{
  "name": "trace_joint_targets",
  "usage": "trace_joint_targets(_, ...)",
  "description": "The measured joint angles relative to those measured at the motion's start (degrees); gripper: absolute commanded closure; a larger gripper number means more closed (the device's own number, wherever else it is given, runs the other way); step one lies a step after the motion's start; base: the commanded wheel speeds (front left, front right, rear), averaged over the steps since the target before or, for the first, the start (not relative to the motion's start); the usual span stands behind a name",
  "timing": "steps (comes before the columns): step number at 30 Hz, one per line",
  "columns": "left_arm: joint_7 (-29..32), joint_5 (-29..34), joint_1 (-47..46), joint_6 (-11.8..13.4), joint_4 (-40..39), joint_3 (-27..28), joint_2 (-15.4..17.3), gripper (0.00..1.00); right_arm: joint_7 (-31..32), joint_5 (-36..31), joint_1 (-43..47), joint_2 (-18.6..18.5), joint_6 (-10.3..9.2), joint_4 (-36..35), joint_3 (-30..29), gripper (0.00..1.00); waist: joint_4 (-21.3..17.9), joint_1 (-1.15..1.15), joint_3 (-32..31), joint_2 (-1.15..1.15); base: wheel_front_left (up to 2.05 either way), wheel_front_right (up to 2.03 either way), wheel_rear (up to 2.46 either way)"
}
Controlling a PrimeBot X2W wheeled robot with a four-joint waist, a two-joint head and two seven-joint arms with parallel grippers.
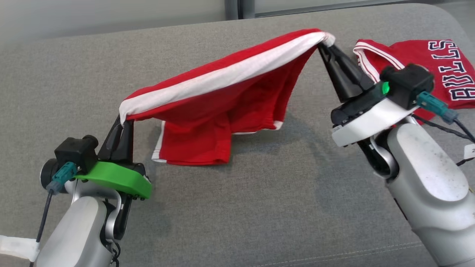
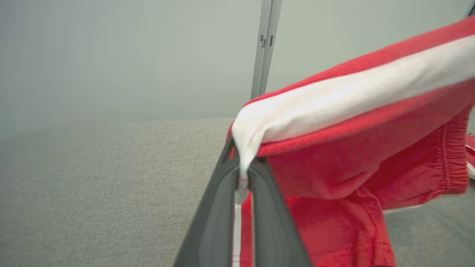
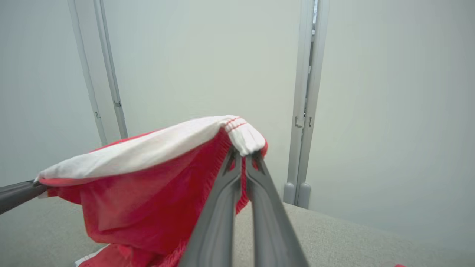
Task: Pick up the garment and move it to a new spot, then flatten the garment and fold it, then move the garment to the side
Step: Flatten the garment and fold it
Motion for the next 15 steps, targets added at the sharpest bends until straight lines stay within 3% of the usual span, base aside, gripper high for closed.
trace_joint_targets(8, 0.0, 1.15, 0.05, -4.41, -5.03, -3.47, 1.57, 1.0, 0.0, 0.11, 2.98, -2.86, 0.02, -7.58, -3.92, 1.0, -2.41, 0.0, -3.54, 0.0, 0.0, 0.0, 0.0)
trace_joint_targets(12, 0.31, -1.25, 0.85, -7.53, -12.94, -4.03, 3.05, 1.0, 0.0, 0.55, 7.51, -5.14, 0.08, -14.7, -5.8, 1.0, -4.01, 0.0, -6.34, 0.0, 0.0, 0.0, 0.0)
trace_joint_targets(15, 1.47, -1.2, 1.93, -8.04, -18.31, -3.87, 5.6, 1.0, 0.0, 0.75, 9.32, -6.33, 0.09, -20.18, -7.19, 1.0, -4.96, 0.0, -8.0, 0.0, 0.0, 0.0, 0.0)
